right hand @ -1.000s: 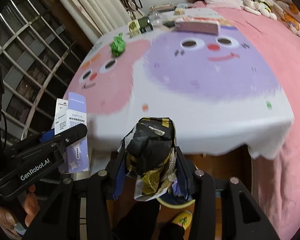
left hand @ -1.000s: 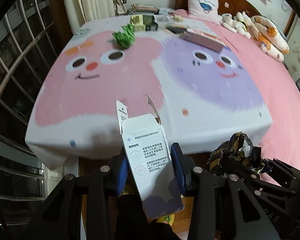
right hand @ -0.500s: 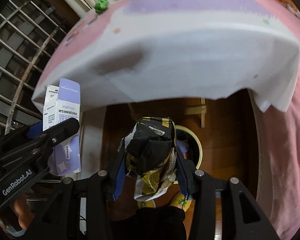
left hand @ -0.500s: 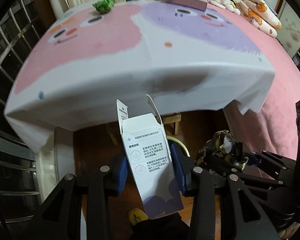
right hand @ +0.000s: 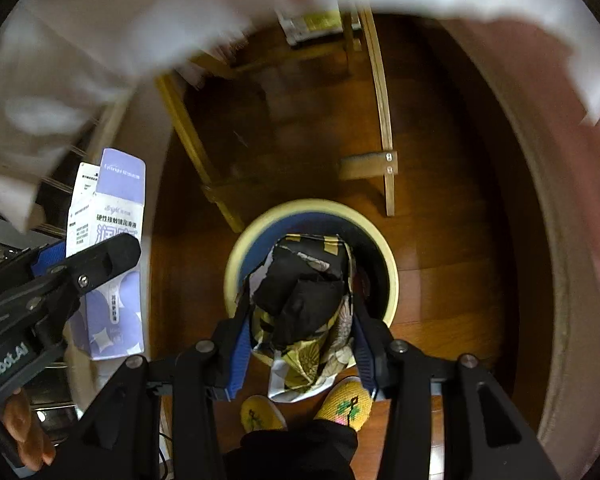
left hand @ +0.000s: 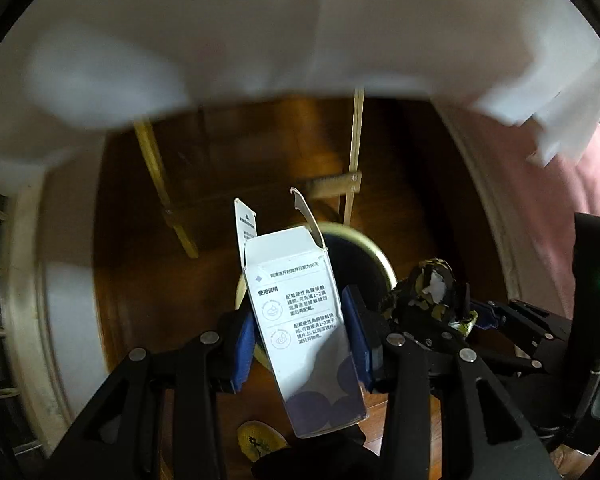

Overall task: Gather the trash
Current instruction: 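Carry both items over the trash bin and open both tools to drop them, then raise both tools back over the table toward the green paper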

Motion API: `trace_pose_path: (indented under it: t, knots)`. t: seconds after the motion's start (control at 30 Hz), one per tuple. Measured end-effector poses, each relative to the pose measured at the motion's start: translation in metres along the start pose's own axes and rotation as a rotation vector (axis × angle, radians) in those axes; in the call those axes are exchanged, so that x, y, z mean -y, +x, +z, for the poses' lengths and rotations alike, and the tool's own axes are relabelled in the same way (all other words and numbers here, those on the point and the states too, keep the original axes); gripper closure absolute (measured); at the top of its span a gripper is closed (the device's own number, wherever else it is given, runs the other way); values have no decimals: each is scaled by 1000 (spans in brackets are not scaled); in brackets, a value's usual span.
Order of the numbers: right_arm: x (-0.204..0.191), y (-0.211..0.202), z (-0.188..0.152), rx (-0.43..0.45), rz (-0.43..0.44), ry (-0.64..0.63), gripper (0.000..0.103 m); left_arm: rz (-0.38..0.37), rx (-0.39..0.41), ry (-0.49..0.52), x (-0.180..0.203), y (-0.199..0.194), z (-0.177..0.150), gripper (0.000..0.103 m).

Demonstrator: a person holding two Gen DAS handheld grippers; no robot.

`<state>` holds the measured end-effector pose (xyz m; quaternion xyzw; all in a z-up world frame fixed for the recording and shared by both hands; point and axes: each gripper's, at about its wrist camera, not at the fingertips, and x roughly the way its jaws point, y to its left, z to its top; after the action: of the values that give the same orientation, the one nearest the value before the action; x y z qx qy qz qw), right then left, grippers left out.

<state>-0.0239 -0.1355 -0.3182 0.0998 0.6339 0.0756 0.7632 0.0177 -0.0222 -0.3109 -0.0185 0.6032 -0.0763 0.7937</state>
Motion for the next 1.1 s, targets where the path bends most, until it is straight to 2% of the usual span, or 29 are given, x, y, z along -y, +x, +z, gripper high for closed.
trace_pose_path:
  t: [0.1, 0.17, 0.2, 0.23, 0.37, 0.47, 0.67, 0.83, 1.1]
  knots:
    - [11, 31, -2, -17, -8, 7, 57, -1, -27, 19, -1, 30, -4, 59]
    - [16, 49, -4, -26, -10, 17, 55, -7, -41, 18, -3, 44, -5, 44]
    - [16, 52, -5, -27, -10, 20, 55, -8, -41, 15, -3, 49, -5, 31]
    - [18, 58, -5, -28, -10, 23, 53, -12, -32, 8, -5, 51, -6, 25]
    - [21, 66, -9, -20, -30, 18, 47, -24, -50, -4, -9, 59, -7, 23]
    - [22, 62, -8, -11, -45, 30, 39, -12, -58, -8, -10, 57, -11, 23]
    - [20, 41, -4, 41, -60, 46, 38, -13, -6, -16, -10, 32, -12, 23]
    - [14, 6, -1, 89, -48, 51, 38, -10, 60, 8, -8, -6, -8, 23]
    - [-2, -63, 7, 141, -38, 49, 38, -40, 99, -26, -11, -77, 17, 23]
